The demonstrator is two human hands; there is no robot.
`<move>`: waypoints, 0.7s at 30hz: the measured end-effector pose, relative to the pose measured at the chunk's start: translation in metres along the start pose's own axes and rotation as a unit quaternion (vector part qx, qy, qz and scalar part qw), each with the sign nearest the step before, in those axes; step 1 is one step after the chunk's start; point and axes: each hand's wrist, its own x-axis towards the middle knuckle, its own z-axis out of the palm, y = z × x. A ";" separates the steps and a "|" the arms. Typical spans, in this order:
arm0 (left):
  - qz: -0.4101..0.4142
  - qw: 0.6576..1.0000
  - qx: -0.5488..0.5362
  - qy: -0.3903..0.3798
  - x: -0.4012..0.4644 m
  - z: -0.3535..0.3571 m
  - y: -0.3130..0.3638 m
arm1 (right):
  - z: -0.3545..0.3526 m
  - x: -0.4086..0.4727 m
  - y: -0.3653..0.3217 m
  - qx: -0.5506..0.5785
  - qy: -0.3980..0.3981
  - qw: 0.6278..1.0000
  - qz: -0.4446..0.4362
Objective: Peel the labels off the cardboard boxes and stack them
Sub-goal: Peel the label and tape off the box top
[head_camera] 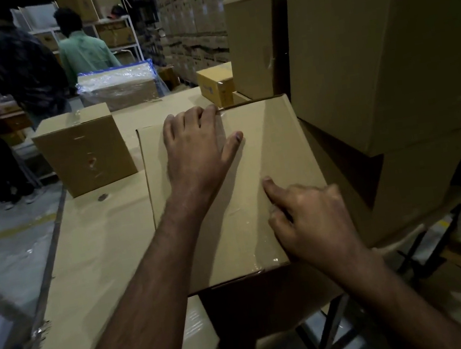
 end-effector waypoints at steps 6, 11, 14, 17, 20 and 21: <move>-0.002 1.000 -0.011 -0.002 0.002 0.000 -0.004 | -0.001 0.018 -0.006 -0.042 0.007 0.999 0.002; 0.006 1.000 0.004 0.004 -0.001 -0.001 0.000 | 0.001 0.014 -0.006 -0.026 0.010 1.000 0.006; 0.003 1.000 -0.004 -0.001 0.001 -0.001 -0.004 | 0.000 0.023 -0.008 -0.023 0.021 0.999 0.013; 0.002 1.000 -0.006 -0.001 0.002 0.000 -0.003 | -0.002 -0.001 -0.009 -0.038 -0.017 0.999 0.018; 0.006 1.000 0.000 0.009 -0.002 0.000 -0.001 | -0.004 0.008 -0.010 -0.021 -0.006 1.000 0.017; 0.007 1.000 0.001 0.009 -0.003 -0.001 -0.001 | -0.003 0.016 -0.009 -0.017 0.008 1.000 0.017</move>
